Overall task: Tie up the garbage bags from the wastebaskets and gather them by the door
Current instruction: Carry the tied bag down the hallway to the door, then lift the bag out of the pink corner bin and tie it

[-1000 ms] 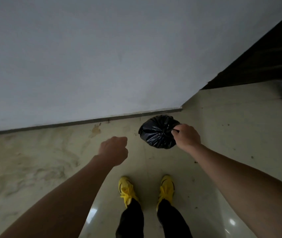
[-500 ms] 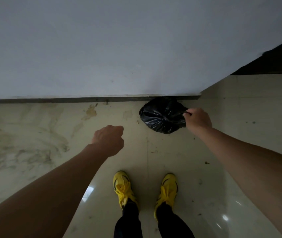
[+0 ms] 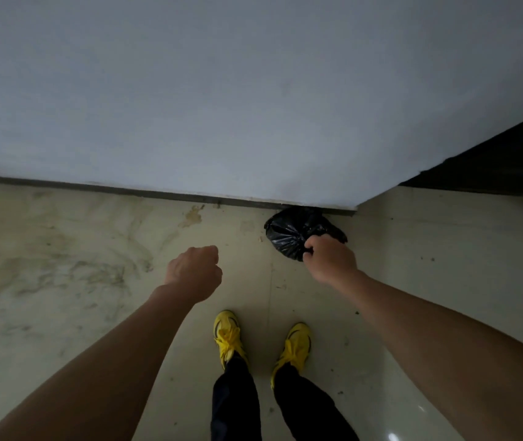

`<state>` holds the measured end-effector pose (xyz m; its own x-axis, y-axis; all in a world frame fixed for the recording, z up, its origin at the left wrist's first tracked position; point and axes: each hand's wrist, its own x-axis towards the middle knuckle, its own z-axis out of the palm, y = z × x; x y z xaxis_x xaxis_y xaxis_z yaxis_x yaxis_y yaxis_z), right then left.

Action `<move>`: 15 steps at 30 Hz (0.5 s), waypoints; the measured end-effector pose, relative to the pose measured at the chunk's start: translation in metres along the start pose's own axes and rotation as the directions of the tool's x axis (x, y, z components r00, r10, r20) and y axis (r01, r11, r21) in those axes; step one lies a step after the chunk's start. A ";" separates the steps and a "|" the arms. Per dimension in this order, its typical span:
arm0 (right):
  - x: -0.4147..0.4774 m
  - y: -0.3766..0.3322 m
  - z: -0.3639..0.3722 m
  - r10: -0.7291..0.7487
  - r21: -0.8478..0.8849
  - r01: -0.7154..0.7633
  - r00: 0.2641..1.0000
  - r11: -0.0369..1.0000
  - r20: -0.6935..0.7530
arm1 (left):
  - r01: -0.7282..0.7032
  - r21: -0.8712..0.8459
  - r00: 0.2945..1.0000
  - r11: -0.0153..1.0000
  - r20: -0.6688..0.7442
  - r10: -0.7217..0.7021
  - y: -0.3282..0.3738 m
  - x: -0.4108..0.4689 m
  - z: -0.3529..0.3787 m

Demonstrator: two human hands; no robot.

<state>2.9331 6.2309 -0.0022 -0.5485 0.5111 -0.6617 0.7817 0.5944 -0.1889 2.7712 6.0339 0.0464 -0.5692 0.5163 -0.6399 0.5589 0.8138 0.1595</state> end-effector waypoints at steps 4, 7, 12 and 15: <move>-0.060 -0.047 -0.029 -0.134 -0.062 0.137 0.990 0.989 0.053 | 0.097 -0.152 0.994 0.984 -0.031 -0.103 -0.010 -0.065 -0.033; -0.103 -0.085 -0.057 -0.227 -0.116 0.236 0.970 0.965 0.089 | 0.160 -0.256 0.983 0.953 -0.042 -0.177 -0.024 -0.118 -0.058; -0.135 -0.151 -0.100 -0.335 -0.278 0.360 0.933 0.891 0.133 | 0.234 -0.340 0.961 0.911 -0.062 -0.270 -0.066 -0.178 -0.087; -0.145 -0.207 -0.123 -0.404 -0.365 0.425 0.905 0.828 0.135 | 0.280 -0.374 0.939 0.884 -0.085 -0.334 -0.105 -0.206 -0.112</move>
<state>2.8144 6.1102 0.2216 -0.7720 0.1381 -0.6205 0.3063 0.9361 -0.1727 2.7615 5.8721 0.2456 -0.7721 0.2358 -0.5902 0.1089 0.9640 0.2427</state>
